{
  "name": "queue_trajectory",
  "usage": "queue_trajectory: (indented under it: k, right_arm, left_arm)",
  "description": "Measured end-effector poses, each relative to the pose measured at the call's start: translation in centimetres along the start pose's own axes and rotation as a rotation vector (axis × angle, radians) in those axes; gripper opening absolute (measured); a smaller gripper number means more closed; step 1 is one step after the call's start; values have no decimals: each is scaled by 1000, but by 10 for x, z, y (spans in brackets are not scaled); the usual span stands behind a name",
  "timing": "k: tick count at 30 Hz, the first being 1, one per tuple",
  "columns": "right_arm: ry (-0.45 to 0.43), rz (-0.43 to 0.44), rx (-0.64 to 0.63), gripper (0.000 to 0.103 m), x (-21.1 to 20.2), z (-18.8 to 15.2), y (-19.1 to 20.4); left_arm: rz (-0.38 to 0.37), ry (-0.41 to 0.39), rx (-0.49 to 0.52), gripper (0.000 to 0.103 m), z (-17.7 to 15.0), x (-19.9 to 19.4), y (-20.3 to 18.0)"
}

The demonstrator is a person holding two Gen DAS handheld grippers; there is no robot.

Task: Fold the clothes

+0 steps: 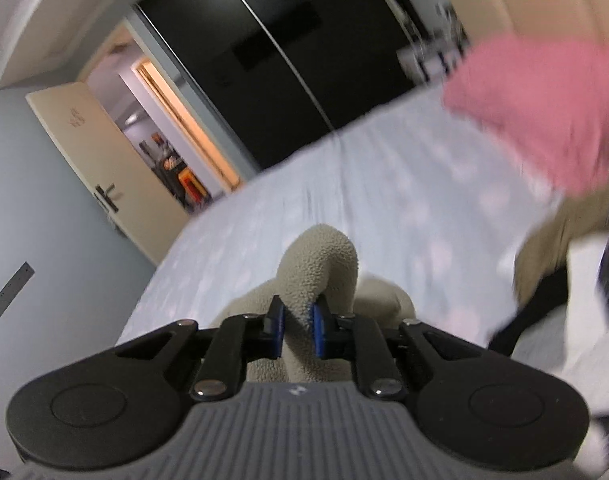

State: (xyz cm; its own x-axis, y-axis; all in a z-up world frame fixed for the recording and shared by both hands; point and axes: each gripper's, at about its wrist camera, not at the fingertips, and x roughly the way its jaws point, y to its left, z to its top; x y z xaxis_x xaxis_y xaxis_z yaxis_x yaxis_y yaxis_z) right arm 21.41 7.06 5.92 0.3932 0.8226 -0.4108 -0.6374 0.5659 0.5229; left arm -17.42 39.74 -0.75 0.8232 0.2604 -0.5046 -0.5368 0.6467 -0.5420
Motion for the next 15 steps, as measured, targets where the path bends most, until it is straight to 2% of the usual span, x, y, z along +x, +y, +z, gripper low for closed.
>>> queue_trajectory:
  k: [4, 9, 15]
  right_arm:
    - [-90, -37, -87, 16, -43, 44, 30]
    - [-220, -62, -158, 16, -98, 88, 56]
    - [-328, -27, -203, 15, -153, 104, 73]
  left_arm:
    - [-35, -116, -14, 8, 35, -34, -6]
    - [-13, -289, 0, 8, 89, -84, -11]
    - [44, -477, 45, 8, 134, -136, -12]
